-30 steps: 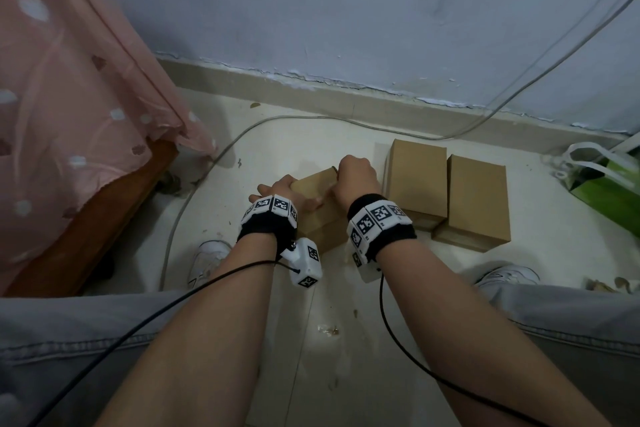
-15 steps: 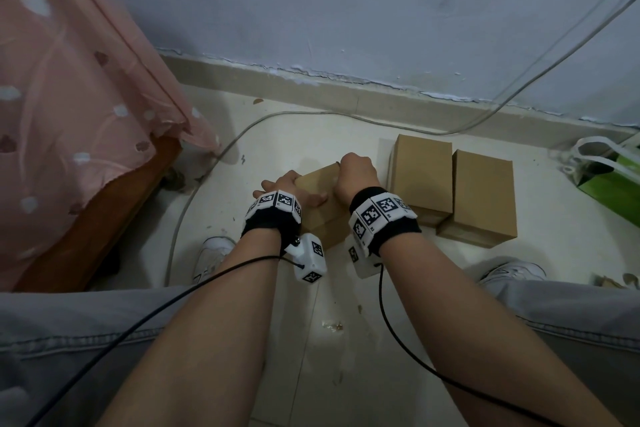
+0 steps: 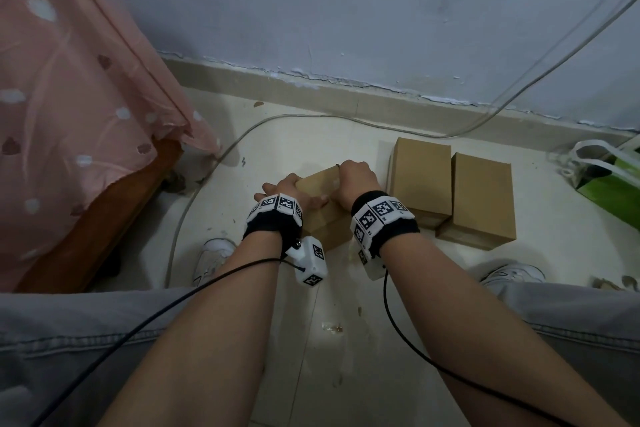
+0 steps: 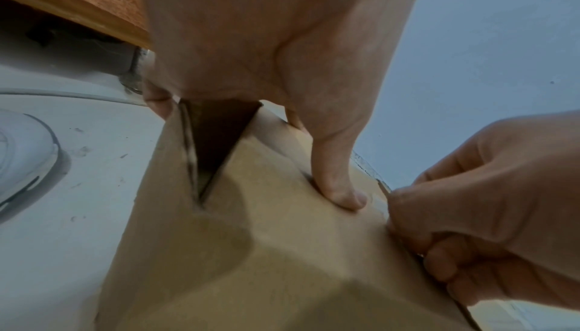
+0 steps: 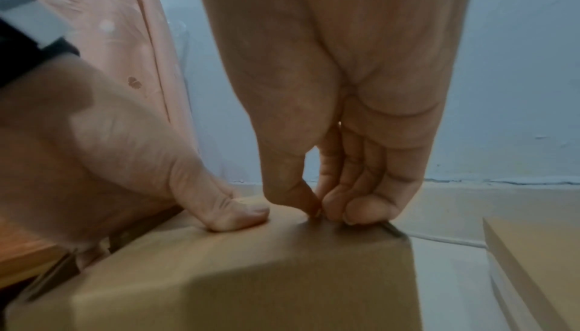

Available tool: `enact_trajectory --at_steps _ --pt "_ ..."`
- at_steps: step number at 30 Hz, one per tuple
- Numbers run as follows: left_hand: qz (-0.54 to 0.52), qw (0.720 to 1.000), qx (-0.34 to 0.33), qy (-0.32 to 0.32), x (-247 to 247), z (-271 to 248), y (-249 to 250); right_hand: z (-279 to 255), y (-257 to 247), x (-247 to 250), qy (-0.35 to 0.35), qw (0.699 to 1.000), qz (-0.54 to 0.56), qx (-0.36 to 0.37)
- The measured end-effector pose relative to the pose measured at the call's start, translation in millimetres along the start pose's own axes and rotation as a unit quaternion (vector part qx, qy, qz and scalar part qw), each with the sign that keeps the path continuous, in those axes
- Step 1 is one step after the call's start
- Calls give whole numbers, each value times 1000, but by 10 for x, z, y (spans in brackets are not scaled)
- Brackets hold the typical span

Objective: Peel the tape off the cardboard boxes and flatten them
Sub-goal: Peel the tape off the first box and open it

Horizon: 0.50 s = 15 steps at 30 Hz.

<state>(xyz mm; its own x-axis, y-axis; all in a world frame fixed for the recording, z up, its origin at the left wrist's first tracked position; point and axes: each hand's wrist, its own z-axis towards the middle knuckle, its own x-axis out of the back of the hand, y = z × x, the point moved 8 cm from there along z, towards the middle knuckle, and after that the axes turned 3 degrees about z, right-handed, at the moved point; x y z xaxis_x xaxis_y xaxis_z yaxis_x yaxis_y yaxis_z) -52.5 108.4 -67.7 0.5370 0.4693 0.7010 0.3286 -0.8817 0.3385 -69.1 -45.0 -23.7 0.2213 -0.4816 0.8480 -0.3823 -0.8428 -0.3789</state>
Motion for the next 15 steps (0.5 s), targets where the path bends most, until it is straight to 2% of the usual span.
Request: enact_trajectory --at_steps 5,9,15 --pt "2 1000 -6 -6 -1 -2 3 -44 8 13 5 1000 -10 17" --pt "-1 1000 -3 -9 -3 9 -21 -31 122 77 -25 998 54 17" --pt "4 1000 -1 -13 11 4 -9 -58 77 12 -52 998 29 36"
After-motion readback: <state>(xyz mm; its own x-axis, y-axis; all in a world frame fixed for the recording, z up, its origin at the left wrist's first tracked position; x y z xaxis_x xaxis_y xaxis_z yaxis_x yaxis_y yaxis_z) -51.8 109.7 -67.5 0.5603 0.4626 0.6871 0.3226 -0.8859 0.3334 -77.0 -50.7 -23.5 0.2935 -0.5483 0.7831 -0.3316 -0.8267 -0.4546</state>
